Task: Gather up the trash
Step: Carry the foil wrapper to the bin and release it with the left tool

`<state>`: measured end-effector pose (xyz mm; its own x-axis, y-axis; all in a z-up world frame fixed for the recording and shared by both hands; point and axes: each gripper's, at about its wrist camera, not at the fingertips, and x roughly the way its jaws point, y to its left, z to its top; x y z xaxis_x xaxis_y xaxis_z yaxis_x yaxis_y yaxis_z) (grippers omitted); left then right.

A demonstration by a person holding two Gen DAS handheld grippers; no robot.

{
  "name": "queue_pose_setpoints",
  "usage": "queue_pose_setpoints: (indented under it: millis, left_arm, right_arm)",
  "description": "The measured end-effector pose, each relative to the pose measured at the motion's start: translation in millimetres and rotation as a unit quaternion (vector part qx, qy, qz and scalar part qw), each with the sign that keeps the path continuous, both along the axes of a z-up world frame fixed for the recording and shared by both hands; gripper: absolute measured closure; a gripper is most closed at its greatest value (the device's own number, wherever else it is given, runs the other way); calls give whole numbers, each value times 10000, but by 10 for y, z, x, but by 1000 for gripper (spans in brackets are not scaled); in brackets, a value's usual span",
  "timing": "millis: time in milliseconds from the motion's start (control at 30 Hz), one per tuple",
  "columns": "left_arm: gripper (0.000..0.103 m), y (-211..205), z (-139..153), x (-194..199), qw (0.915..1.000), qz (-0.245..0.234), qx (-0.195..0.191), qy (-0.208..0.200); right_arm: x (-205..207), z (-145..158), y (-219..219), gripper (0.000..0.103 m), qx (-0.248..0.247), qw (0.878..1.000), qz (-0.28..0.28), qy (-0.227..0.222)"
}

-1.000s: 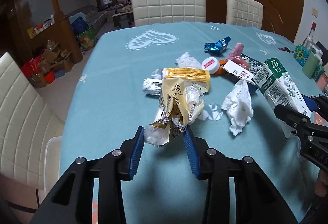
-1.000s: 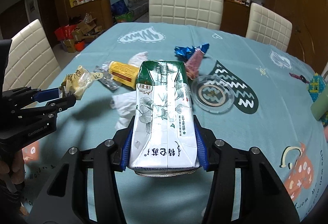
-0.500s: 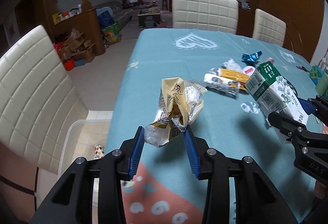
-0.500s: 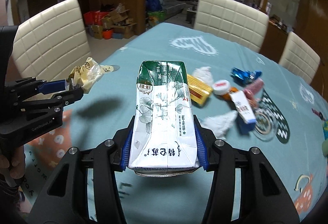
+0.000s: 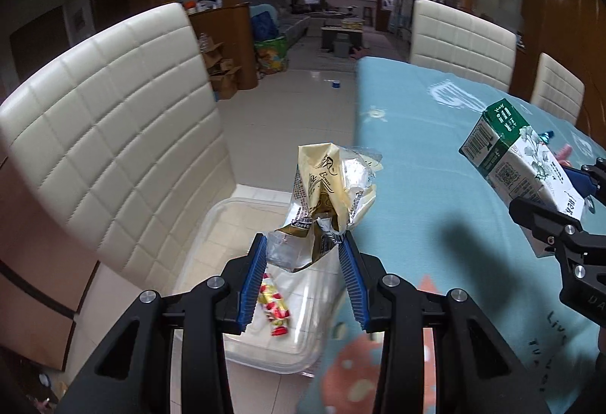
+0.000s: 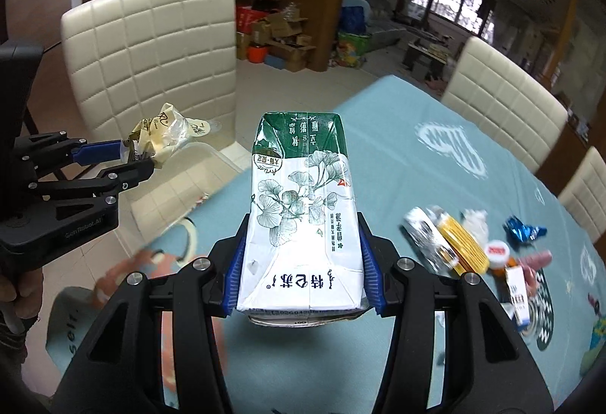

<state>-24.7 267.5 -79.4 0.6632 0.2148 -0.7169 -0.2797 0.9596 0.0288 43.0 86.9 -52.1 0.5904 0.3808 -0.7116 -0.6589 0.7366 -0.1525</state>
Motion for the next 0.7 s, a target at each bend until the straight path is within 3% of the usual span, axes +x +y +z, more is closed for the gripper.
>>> queue_pose_setpoints:
  millis: [467,500,567,633,700]
  left_arm:
    - [62,378,-142,-65,9992,350,179,24]
    - [60,386,-156,-68,9992,345,181,16]
    - [44,408,-184,-65,9991,378,184,35]
    - [23,426,-203,-66,9984,505,263,48]
    - [21,460,-219,-80,9976,611,335,49]
  right_arm:
    - [73,-59,573,51,-60,9994,346,-21]
    - [80,-73,595,51,-79,9994,346,-6]
    - [92,-97,632,51,-109,9993,347,21]
    - [100,-121,652,51,-136,9993,352,56]
    - [99,-148,680,51,-154,9991,372,113]
